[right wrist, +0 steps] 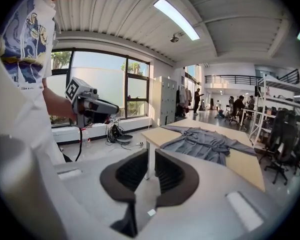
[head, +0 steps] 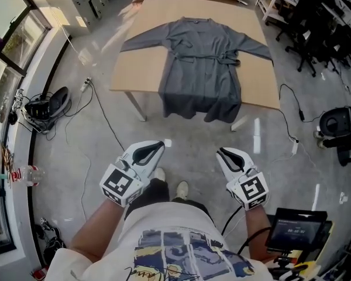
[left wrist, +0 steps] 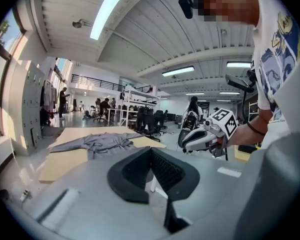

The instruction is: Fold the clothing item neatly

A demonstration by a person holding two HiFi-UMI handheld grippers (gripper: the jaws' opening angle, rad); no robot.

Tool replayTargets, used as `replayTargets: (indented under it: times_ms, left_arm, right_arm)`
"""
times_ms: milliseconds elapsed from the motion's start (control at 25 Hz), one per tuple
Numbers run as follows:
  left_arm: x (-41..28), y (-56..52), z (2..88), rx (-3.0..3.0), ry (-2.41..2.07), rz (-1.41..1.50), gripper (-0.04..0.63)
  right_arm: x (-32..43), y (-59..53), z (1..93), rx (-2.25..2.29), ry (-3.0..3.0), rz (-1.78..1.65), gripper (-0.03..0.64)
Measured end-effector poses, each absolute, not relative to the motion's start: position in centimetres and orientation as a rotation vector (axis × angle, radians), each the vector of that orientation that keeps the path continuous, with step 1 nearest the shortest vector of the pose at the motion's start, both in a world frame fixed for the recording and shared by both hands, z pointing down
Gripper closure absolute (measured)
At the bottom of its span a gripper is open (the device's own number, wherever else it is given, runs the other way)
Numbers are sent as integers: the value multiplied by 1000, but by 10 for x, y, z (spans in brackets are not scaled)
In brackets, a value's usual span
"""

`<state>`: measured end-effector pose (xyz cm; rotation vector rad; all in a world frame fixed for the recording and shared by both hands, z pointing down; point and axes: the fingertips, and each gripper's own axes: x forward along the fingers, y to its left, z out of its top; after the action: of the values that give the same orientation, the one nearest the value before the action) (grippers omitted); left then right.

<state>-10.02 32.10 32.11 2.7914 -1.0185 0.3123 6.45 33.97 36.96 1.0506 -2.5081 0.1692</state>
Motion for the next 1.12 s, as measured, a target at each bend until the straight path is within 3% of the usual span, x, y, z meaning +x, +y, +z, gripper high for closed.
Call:
replayTargets:
  times_ms: [480, 1120]
  left_arm:
    - [-117, 218, 341, 2758, -1002, 351, 586]
    - [-172, 87, 349, 2765, -1024, 397, 580]
  right_arm:
    - [44, 227, 379, 1018, -2471, 177, 586]
    - [-52, 50, 400, 861, -2452, 125, 572]
